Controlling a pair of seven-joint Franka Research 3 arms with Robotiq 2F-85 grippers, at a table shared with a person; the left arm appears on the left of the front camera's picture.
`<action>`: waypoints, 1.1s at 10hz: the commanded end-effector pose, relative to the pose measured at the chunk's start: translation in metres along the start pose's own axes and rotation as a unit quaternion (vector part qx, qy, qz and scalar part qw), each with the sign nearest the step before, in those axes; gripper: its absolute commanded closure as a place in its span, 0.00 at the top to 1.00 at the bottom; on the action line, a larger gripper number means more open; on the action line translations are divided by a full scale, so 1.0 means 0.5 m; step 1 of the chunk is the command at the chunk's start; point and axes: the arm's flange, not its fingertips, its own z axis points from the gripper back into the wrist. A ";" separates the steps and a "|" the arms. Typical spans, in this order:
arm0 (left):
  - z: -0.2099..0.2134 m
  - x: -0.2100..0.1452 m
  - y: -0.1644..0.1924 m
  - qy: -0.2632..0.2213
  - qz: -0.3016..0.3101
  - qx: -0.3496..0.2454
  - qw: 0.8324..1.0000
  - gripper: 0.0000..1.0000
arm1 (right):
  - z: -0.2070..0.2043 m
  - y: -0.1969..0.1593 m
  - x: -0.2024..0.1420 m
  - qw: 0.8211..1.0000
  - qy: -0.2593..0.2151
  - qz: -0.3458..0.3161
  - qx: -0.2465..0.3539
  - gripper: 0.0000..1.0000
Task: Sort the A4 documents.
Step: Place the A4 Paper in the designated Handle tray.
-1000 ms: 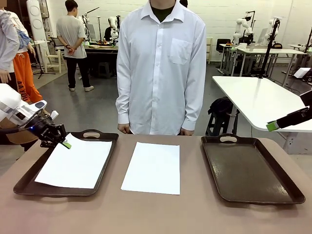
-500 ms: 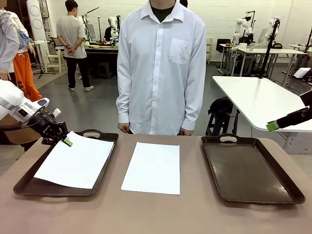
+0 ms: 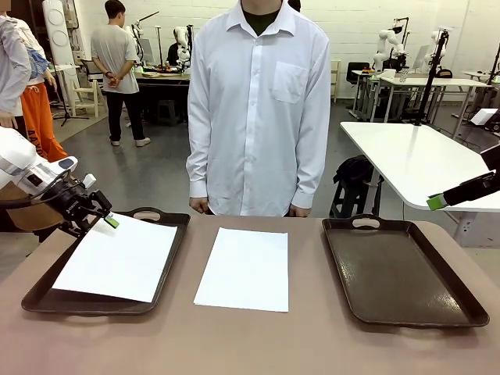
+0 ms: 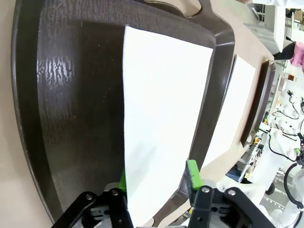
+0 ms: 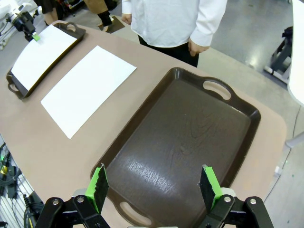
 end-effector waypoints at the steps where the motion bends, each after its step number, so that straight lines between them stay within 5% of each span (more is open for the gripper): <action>1: 0.011 -0.019 -0.018 -0.001 0.018 0.046 0.999 0.81 | -0.006 -0.004 -0.001 1.000 -0.003 0.001 0.008 1.00; 2: 0.016 -0.024 -0.024 -0.003 0.021 0.065 0.998 0.97 | -0.006 -0.004 -0.001 1.000 -0.003 0.001 0.008 1.00; 3: 0.016 -0.025 -0.030 0.001 0.020 0.075 0.997 1.00 | -0.006 -0.004 -0.001 1.000 -0.003 0.001 0.008 1.00; 8: -0.006 0.012 -0.079 0.022 0.005 0.144 0.989 1.00 | -0.006 -0.004 -0.001 1.000 -0.003 0.001 0.008 1.00; 11: -0.008 0.010 -0.108 0.010 0.012 0.243 0.970 1.00 | -0.006 -0.004 -0.001 1.000 -0.003 0.001 0.008 1.00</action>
